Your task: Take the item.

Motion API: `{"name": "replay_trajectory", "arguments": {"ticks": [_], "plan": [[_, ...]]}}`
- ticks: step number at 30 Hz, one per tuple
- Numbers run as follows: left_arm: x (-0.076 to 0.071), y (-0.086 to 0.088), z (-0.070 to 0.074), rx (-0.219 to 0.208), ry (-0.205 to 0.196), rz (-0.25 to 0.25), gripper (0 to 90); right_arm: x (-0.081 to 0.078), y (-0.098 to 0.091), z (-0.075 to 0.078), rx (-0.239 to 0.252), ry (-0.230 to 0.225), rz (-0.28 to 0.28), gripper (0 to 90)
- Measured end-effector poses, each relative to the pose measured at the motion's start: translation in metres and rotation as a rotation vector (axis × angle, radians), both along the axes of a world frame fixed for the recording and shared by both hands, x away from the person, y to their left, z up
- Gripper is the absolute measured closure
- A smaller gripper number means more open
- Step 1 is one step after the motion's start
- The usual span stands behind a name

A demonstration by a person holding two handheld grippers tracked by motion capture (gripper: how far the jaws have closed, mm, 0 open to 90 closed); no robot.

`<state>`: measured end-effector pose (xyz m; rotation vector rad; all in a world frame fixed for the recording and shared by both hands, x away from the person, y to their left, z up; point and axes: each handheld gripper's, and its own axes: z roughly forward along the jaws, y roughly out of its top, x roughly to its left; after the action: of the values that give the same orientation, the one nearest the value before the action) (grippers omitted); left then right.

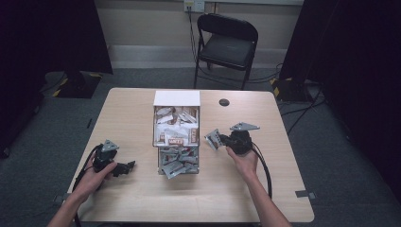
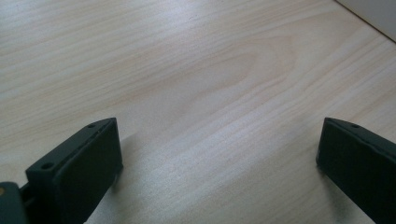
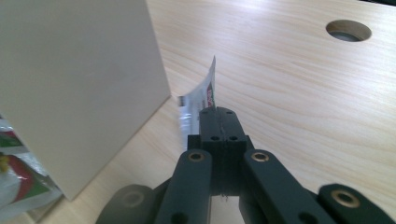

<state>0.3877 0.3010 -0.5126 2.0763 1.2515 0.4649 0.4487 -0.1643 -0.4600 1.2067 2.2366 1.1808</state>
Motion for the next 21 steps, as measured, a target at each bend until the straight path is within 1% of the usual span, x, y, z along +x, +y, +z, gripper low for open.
{"name": "replay_trajectory", "arguments": {"ticks": [1,3,7,14,21], "plan": [[0.000,0.000,0.000,0.000,0.000,0.000,0.0,0.001,0.000,-0.001,-0.014,0.000,-0.003,90.0],[0.000,0.000,0.000,0.000,0.000,0.000,0.0,0.002,-0.002,-0.006,-0.008,0.010,-0.009,90.0],[0.000,0.000,0.000,0.000,0.000,0.000,0.0,0.003,-0.003,-0.013,-0.009,0.015,-0.021,90.0],[0.000,0.000,0.000,0.000,0.000,0.000,0.0,0.008,-0.002,-0.020,-0.021,0.021,-0.023,90.0],[0.000,0.000,0.000,0.000,0.000,0.000,0.0,0.011,-0.002,-0.025,-0.018,0.023,-0.038,90.0]]}}
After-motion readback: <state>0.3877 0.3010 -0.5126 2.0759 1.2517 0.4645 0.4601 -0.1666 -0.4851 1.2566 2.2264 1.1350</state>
